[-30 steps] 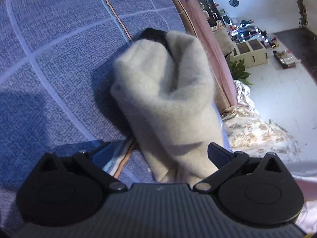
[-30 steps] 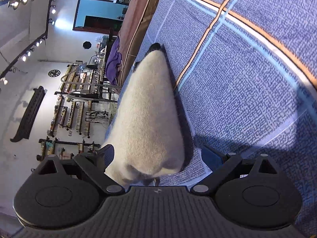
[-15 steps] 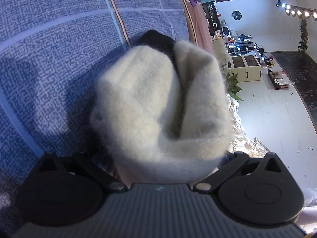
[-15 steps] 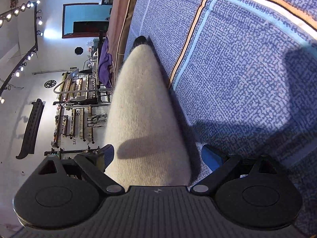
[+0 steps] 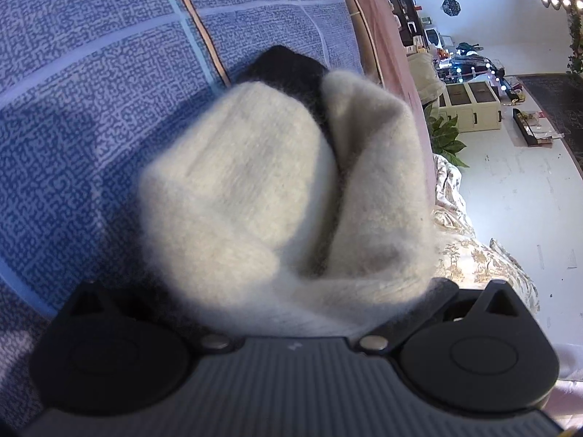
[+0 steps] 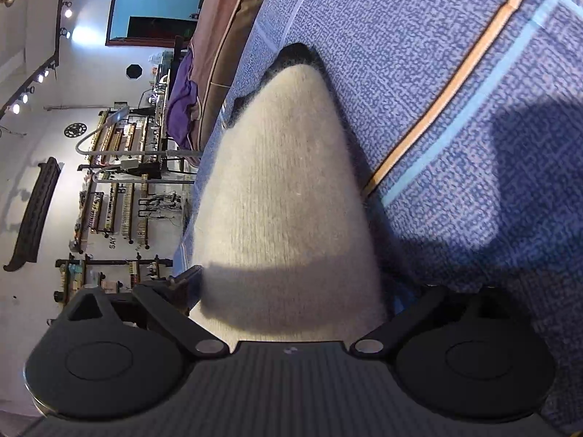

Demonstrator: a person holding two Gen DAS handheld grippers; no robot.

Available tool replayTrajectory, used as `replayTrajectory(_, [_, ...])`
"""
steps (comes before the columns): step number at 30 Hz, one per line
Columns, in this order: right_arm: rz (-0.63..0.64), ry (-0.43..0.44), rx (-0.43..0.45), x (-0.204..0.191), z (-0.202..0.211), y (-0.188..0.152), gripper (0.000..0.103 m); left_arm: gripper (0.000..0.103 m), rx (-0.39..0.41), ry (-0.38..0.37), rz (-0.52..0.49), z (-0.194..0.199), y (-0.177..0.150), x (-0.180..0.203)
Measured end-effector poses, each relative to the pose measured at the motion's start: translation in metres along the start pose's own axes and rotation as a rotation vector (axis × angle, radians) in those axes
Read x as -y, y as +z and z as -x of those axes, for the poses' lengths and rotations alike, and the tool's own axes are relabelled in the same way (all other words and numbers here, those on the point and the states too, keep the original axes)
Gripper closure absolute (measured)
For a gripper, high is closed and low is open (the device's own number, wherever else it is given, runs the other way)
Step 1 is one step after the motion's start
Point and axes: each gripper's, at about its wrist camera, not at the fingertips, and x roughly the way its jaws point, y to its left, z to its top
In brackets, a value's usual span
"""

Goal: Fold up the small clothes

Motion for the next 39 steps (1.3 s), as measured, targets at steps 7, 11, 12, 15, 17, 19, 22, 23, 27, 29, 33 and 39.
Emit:
replayTrajectory(7, [0.134,-0.081,-0.005,0.000,0.001,-0.005,0.000,0.000,0.008,0.055,-0.038,-0.024,0.013,0.028])
replayTrajectory(11, [0.143,-0.092,-0.001,0.019,0.017,-0.005,0.000,0.000,0.027,0.097,-0.115,-0.034,0.009,0.051])
replayTrajectory(12, [0.146,-0.090,-0.001,0.023,0.020,-0.005,0.000,0.000,0.032,0.107,-0.133,-0.036,0.008,0.058])
replayTrajectory(15, [0.138,-0.063,0.006,0.028,0.025,-0.005,0.000,0.002,0.046,0.138,-0.194,-0.040,0.002,0.078])
replayTrajectory(17, [0.128,-0.054,0.016,0.030,0.031,-0.007,0.004,0.007,0.049,0.151,-0.224,-0.042,0.001,0.089])
replayTrajectory(19, [0.150,-0.064,0.034,0.018,0.031,-0.012,0.008,0.014,0.041,0.143,-0.227,-0.041,0.001,0.097])
replayTrajectory(22, [0.204,-0.082,0.065,0.009,0.040,-0.023,0.013,0.026,0.024,0.134,-0.252,-0.037,0.000,0.107])
replayTrajectory(23, [0.212,-0.086,0.076,0.009,0.045,-0.028,0.014,0.028,0.022,0.138,-0.271,-0.036,-0.001,0.112])
replayTrajectory(27, [0.229,-0.102,0.124,0.006,0.060,-0.049,0.017,0.035,0.037,0.183,-0.377,-0.029,-0.013,0.139])
replayTrajectory(29, [0.243,-0.116,0.140,0.008,0.070,-0.059,0.017,0.037,0.040,0.205,-0.432,-0.025,-0.024,0.149])
replayTrajectory(33, [0.286,-0.145,0.178,0.007,0.086,-0.075,0.018,0.039,0.029,0.214,-0.481,-0.024,-0.039,0.171])
replayTrajectory(39, [0.311,-0.163,0.179,0.012,0.104,-0.084,0.020,0.042,-0.022,0.168,-0.474,-0.022,-0.066,0.159])
